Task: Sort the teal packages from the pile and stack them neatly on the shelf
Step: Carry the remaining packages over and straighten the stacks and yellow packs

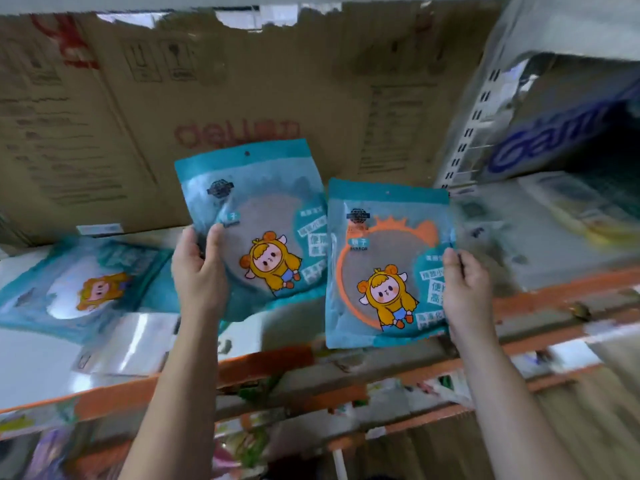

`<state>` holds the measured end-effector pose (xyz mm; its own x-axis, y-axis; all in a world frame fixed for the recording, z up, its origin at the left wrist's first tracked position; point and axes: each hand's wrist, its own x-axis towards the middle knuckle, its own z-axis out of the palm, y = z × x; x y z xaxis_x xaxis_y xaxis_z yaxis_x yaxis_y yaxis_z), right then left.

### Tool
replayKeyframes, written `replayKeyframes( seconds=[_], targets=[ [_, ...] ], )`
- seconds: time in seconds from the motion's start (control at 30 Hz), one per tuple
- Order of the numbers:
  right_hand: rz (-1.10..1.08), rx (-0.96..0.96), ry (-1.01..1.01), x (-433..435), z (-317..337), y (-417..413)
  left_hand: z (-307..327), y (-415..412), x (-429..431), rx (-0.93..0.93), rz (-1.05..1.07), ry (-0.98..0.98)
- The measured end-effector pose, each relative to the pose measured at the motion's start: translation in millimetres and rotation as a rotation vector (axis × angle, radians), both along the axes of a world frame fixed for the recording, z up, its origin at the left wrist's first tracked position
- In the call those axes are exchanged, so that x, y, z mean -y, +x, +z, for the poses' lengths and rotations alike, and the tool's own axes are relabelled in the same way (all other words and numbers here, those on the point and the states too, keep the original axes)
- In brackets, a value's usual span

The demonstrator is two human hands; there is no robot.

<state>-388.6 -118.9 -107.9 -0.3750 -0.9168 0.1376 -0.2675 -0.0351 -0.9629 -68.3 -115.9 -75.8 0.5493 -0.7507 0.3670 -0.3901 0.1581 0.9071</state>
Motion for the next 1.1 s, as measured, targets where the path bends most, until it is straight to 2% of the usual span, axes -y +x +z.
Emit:
replayKeyframes(
  seconds=[0.1, 0.2, 0.27, 0.43, 0.67, 1.1],
  targets=[
    [-0.035, -0.034, -0.017, -17, 2, -66, -6, -69, 4, -0.111, -0.121, 0.079],
    [-0.103, -0.086, -0.029, -34, 1, -137, -15, -144, 4, -0.12, -0.187, 0.13],
    [-0.141, -0.078, -0.039, -44, 1, -182, -17, -194, 3, -0.129, -0.229, 0.154],
    [-0.271, -0.043, -0.012, -69, 1, -277, -18, -303, 7, -0.286, -0.351, 0.214],
    [-0.398, 0.04, -0.031, -68, -4, -366, -7, -407, 30, -0.261, -0.501, 0.182],
    [-0.381, 0.148, -0.09, 35, 9, -539, 10, -584, 155, -0.358, -0.451, 0.078]
  ],
)
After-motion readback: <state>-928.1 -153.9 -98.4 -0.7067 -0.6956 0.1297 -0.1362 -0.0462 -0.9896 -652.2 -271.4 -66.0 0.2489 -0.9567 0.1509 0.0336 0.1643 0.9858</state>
